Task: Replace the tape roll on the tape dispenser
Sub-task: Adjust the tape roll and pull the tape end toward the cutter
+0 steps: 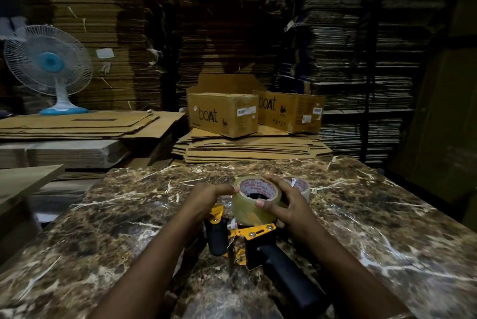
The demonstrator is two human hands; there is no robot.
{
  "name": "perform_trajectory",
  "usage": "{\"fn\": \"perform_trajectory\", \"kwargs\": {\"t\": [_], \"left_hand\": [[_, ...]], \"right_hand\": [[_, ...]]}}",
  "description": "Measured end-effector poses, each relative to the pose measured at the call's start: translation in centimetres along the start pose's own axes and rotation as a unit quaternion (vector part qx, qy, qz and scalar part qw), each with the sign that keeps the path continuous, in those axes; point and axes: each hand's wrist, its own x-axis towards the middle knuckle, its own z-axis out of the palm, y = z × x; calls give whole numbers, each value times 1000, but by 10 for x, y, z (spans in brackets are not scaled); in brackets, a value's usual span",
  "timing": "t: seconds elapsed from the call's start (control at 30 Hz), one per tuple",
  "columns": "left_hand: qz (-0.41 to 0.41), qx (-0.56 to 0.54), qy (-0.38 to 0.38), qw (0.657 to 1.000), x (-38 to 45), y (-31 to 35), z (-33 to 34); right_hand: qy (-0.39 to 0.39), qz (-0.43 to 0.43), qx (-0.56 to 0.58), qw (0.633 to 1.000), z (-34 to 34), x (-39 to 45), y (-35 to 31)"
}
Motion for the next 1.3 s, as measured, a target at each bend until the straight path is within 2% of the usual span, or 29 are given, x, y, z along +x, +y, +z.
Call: {"fn": "perform_trajectory", "kwargs": {"t": [0.13,0.27,0.47,0.63,0.87,1.03,1.13,1.3], "left_hand": [[-10,-3,-7,1000,1,1,-1],[-17,-4,7,1000,0,1,2],[14,13,54,998,2,-8,6],[-4,-8,50,999,5,-5,4],[-5,40,61,997,2,-12,4],[-11,29,50,998,3,-16,5],[-17,16,58,998,7,-16,8],[-24,68,42,996,15,-22,3]], "right_hand": [[-5,4,23,1000,2,2,1],[1,6,39,999,3,5,5],[-14,-2,86,996,8,5,6],[-17,-9,99,995,6,5,7],[-34,-6,87,996,13,8,7],[-36,3,85,996,7,7,5],[-40,10,59,997,2,6,6],[-63,27,13,998,-4,0,11]]}}
